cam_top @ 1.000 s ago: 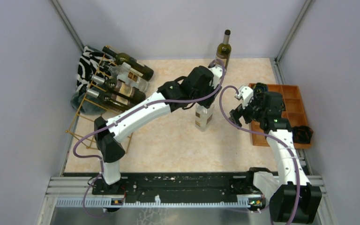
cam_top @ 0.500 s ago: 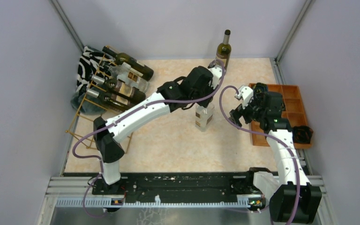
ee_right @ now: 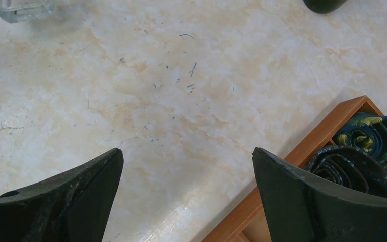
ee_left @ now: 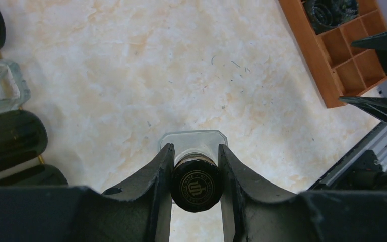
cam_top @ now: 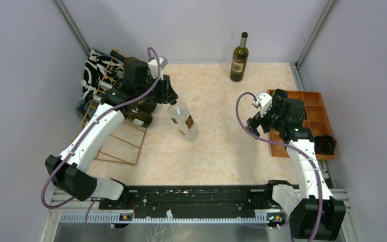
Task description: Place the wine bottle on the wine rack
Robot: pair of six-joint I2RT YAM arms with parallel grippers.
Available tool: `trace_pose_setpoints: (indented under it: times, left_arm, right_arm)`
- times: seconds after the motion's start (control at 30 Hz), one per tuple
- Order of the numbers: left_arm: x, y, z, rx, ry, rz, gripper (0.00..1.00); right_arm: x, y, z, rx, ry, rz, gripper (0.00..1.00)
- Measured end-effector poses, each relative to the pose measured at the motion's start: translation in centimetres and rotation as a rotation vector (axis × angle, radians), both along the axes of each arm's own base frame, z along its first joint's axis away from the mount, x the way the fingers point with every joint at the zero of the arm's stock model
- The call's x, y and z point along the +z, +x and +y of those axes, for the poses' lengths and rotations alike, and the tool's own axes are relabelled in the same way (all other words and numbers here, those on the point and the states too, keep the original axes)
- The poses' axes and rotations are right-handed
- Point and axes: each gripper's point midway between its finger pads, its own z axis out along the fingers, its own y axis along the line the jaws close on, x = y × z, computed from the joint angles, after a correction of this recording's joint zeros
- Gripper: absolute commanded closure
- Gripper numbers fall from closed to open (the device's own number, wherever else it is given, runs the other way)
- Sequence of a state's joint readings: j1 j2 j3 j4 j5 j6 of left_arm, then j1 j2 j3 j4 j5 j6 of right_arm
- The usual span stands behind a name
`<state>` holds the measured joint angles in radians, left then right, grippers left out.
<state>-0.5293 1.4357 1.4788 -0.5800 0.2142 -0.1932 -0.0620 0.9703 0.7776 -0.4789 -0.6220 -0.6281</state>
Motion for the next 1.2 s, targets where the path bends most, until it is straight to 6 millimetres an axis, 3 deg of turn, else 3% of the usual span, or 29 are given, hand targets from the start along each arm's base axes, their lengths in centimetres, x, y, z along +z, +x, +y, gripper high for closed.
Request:
trace_pose_setpoints:
  times: [0.07, 0.4, 0.67, 1.2]
  left_arm:
    - [0.3, -0.2, 2.2, 0.028, -0.041, 0.006, 1.0]
    - [3.2, -2.2, 8.6, 0.094, -0.205, -0.004, 1.0]
    - [1.4, -2.9, 13.8, 0.261, -0.136, 0.0, 1.0]
    - [-0.5, -3.9, 21.4, 0.495, 0.061, -0.002, 1.0]
  right_arm:
    - [0.0, 0.0, 0.0, 0.0, 0.0, 0.0, 0.02]
    - [0.0, 0.0, 0.1, 0.004, 0.003, 0.001, 0.02]
    - [-0.1, 0.0, 0.2, 0.008, 0.007, 0.005, 0.02]
    - [-0.2, 0.0, 0.3, 0.015, 0.012, 0.012, 0.02]
